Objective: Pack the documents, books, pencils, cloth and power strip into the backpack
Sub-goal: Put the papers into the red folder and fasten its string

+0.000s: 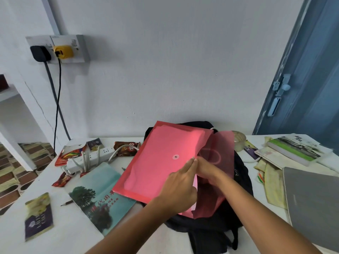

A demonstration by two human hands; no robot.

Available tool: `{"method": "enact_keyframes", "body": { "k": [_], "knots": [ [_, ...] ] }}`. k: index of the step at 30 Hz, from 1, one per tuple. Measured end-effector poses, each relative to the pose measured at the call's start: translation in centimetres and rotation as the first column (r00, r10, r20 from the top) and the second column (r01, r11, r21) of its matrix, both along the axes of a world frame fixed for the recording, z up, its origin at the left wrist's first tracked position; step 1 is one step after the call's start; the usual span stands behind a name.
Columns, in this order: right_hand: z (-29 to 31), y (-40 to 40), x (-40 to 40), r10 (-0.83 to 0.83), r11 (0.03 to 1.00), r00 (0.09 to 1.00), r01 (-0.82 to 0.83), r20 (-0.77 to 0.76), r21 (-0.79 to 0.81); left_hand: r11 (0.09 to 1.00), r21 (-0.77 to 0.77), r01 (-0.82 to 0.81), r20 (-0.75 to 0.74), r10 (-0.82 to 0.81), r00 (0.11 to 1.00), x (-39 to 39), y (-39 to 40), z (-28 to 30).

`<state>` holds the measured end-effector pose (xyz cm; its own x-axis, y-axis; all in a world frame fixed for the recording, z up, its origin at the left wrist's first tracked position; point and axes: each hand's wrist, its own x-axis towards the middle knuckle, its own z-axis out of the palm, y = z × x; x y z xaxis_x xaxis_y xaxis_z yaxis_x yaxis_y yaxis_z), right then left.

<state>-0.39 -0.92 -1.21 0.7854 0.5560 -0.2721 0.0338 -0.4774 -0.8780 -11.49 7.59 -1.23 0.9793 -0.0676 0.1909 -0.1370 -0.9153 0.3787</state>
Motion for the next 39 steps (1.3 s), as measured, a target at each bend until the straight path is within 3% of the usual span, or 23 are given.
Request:
{"method": "enact_keyframes", "body": {
  "k": [2,6,10,12,14,15,17,19,20,22,24,26,28,29,31,34,35,37,39],
  "knots": [
    [0.0,-0.1,0.2,0.008,0.996,0.994,0.002,0.111,-0.087,0.999,-0.002,-0.033,-0.023,0.033,0.999,0.0,-0.2,0.1],
    [0.8,-1.6,0.7,-0.065,0.998,0.976,0.068,-0.207,0.009,0.996,-0.056,-0.071,-0.025,0.07,0.997,0.4,0.2,0.0],
    [0.7,-2.4,0.4,-0.079,0.973,0.94,0.145,-0.332,0.178,0.996,-0.081,-0.042,-0.035,0.039,0.999,0.4,-0.2,0.0],
    [0.5,-2.5,0.0,-0.094,0.985,0.968,0.124,-0.233,0.117,0.997,-0.07,-0.018,-0.042,0.015,0.999,0.5,-0.6,-0.2],
    [0.4,-2.9,0.4,-0.153,0.988,0.985,0.153,0.08,0.008,0.999,-0.054,0.004,-0.053,-0.007,0.999,0.8,-0.4,-0.8],
    [0.5,-3.3,0.9,-0.217,0.974,0.934,0.225,0.284,0.005,0.999,-0.048,0.016,-0.065,-0.019,0.998,0.9,-0.1,-1.2],
    [1.0,-4.5,1.3,-0.396,0.914,0.723,0.372,0.566,0.164,0.995,-0.07,0.065,-0.083,-0.071,0.994,1.0,0.7,-2.2],
    [1.3,-6.1,1.3,-0.571,0.82,0.562,0.424,0.599,0.384,0.99,-0.108,0.089,-0.093,-0.099,0.991,0.8,1.2,-3.1],
    [1.1,-7.0,1.5,-0.615,0.788,0.559,0.444,0.556,0.426,0.988,-0.134,0.07,-0.108,-0.085,0.991,0.8,1.4,-3.6],
    [0.3,-8.1,1.5,-0.548,0.836,0.7,0.429,0.458,0.343,0.98,-0.199,0.003,-0.14,-0.032,0.99,0.5,1.8,-4.1],
    [-1.1,-8.2,0.6,-0.34,0.937,0.88,0.286,0.331,0.202,0.979,-0.202,-0.028,-0.138,0.0,0.99,0.3,2.3,-4.2],
    [-2.5,-7.1,-0.9,-0.218,0.967,0.943,0.175,0.251,0.186,0.995,-0.099,0.007,-0.088,-0.016,0.996,0.0,2.6,-4.0],
    [-3.8,-5.7,-1.9,-0.202,0.975,0.927,0.16,0.317,0.154,0.983,-0.15,0.104,-0.026,-0.109,0.994,-0.2,3.2,-5.0],
    [-4.4,-5.0,-2.3,-0.201,0.979,0.906,0.169,0.373,0.116,0.963,-0.247,0.112,-0.008,-0.118,0.993,-0.6,3.4,-5.4],
    [-5.1,-3.9,-2.5,-0.165,0.982,0.861,0.189,0.482,-0.001,0.883,-0.469,0.002,-0.073,-0.041,0.997,-1.4,3.8,-5.5],
    [-5.2,-2.7,-2.8,0.023,0.958,0.815,0.148,0.579,-0.246,0.551,-0.749,-0.368,-0.369,0.114,0.922,-1.6,4.8,-4.5],
    [-5.3,-2.3,-2.9,0.089,0.937,0.81,0.13,0.579,-0.325,0.507,-0.77,-0.387,-0.385,0.115,0.916,-1.5,5.3,-4.5],
    [-5.1,-1.6,-3.0,0.152,0.913,0.811,0.104,0.565,-0.395,0.584,-0.722,-0.37,-0.362,0.137,0.922,-1.5,5.5,-4.1],
    [-4.6,-1.1,-3.1,0.087,0.956,0.837,0.081,0.54,-0.281,0.752,-0.56,-0.347,-0.302,0.205,0.931,-1.9,5.7,-4.3]
  ]
}}
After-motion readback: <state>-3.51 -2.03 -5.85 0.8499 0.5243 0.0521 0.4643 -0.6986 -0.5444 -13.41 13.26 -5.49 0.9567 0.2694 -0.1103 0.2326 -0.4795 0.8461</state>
